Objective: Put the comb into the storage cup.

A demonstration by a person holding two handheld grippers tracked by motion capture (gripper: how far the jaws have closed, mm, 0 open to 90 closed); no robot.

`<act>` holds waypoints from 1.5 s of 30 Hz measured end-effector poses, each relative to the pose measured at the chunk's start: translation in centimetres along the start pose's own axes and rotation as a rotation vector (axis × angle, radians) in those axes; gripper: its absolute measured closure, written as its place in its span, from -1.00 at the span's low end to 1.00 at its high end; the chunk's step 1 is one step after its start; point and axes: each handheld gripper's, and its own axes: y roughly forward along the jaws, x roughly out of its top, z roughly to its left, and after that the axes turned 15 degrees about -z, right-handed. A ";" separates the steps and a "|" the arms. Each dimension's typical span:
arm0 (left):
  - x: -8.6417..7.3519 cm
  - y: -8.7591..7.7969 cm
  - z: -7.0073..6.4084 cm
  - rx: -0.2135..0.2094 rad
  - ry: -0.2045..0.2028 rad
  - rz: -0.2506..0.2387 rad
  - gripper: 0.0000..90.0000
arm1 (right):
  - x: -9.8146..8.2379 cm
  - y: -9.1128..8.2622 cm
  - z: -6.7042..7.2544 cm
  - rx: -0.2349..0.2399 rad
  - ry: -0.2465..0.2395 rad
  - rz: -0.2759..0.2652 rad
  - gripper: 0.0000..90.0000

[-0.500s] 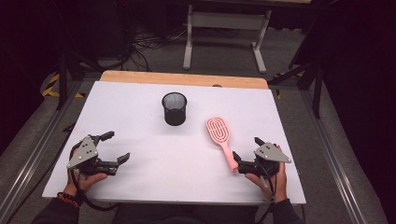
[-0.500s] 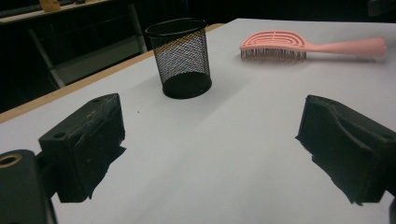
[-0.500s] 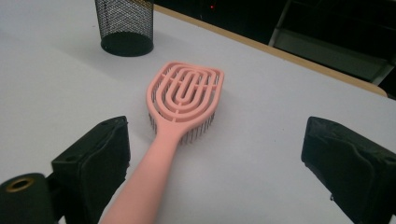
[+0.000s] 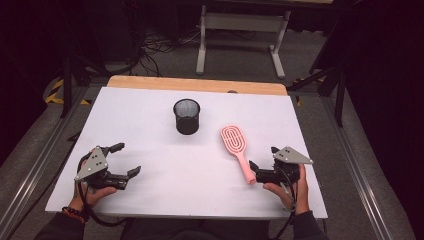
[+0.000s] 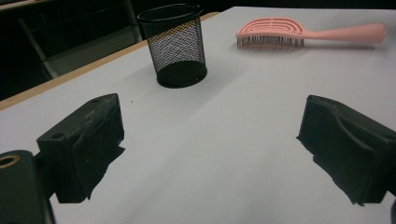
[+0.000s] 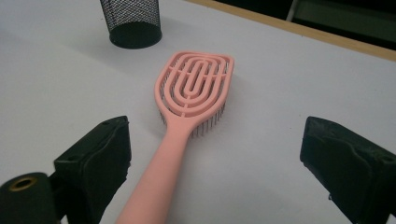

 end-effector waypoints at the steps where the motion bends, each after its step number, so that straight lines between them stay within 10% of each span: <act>1: 0.0 0.0 0.0 0.002 0.000 -0.001 -0.84 | 0.3 0.1 0.0 0.003 0.001 0.015 -0.80; 23: -0.4 0.6 0.1 -0.031 -0.003 0.037 -0.85 | 2.1 8.7 1.1 0.038 -0.014 0.514 -0.70; 28: -0.5 0.8 -0.1 -0.044 -0.001 0.053 -0.85 | 1.1 10.8 1.6 0.056 -0.040 0.618 -0.44; 45: -0.7 1.2 -0.1 -0.057 -0.012 0.070 -0.84 | 0.4 10.7 1.6 0.095 -0.017 0.526 0.44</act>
